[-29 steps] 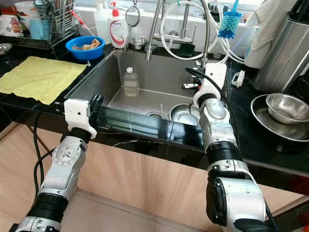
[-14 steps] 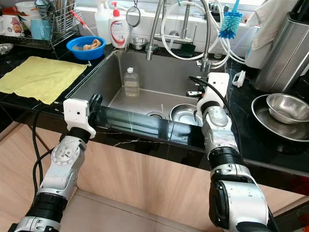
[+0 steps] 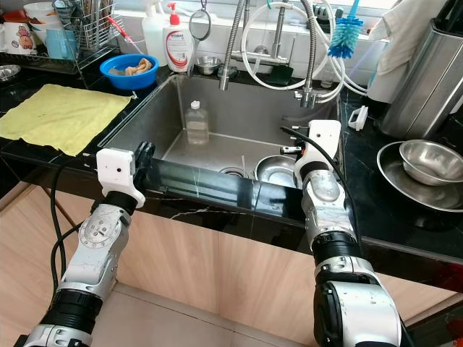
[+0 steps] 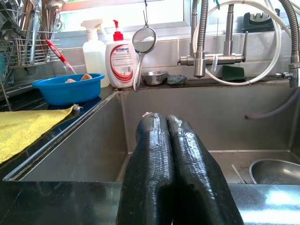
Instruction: Kitchen organization
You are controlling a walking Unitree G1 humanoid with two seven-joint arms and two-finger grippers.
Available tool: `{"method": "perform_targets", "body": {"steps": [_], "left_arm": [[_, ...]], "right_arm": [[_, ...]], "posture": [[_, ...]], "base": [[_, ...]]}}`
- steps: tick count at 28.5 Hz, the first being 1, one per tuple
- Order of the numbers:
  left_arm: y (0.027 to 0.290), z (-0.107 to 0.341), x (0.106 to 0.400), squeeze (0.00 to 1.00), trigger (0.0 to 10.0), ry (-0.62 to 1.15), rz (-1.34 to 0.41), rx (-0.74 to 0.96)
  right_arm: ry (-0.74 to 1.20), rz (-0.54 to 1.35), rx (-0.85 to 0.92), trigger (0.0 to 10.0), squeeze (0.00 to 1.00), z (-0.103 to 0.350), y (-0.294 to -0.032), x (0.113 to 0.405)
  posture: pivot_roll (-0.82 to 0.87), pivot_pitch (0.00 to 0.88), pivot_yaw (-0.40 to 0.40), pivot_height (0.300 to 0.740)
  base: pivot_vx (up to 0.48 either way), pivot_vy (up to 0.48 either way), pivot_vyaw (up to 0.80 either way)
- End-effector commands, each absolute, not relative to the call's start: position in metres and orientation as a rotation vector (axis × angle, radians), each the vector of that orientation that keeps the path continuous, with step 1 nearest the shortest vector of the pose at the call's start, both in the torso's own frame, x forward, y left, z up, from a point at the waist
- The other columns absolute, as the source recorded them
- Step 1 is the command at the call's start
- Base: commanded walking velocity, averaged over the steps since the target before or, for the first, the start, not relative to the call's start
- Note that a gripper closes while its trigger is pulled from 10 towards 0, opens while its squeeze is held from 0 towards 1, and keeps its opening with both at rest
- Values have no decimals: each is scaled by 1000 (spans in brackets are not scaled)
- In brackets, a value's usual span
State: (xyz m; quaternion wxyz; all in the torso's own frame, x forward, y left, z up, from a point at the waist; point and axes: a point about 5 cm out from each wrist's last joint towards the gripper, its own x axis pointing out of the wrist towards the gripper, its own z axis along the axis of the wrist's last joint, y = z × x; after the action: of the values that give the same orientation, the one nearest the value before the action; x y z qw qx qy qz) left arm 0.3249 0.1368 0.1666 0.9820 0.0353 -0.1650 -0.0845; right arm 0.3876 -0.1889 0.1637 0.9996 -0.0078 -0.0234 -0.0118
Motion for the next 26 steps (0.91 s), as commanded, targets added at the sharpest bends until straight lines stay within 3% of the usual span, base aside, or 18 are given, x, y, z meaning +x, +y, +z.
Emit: {"method": "perform_targets", "body": {"steps": [1, 12, 13, 17, 19, 26], "left_arm": [[138, 170, 323, 0, 10000, -338, -166, 75], [138, 170, 323, 0, 10000, -336, -167, 76], [138, 170, 323, 0, 10000, -336, -167, 76], [138, 169, 323, 0, 10000, -335, -168, 76], [138, 169, 323, 0, 10000, -333, -167, 77], [137, 168, 323, 0, 10000, -330, -169, 74]], "right_arm": [[-67, -33, -20, 10000, 1000, 166, -190, 387], [-84, -46, -22, 10000, 1000, 169, -190, 387], [-103, -60, -34, 10000, 0, 174, -191, 386], [-146, -106, -81, 10000, 0, 185, -196, 385], [-196, -232, -184, 10000, 0, 204, -216, 377], [-188, -418, -171, 10000, 0, 216, -249, 362]], "posture": [[109, 0, -22, 740], [110, 0, -21, 740], [108, 0, -20, 740], [110, 0, -23, 740], [103, 0, -23, 740], [99, 0, -24, 740]], "base": [[0, 0, 0], [0, 0, 0], [0, 0, 0], [0, 0, 0], [0, 0, 0], [0, 0, 0]]}}
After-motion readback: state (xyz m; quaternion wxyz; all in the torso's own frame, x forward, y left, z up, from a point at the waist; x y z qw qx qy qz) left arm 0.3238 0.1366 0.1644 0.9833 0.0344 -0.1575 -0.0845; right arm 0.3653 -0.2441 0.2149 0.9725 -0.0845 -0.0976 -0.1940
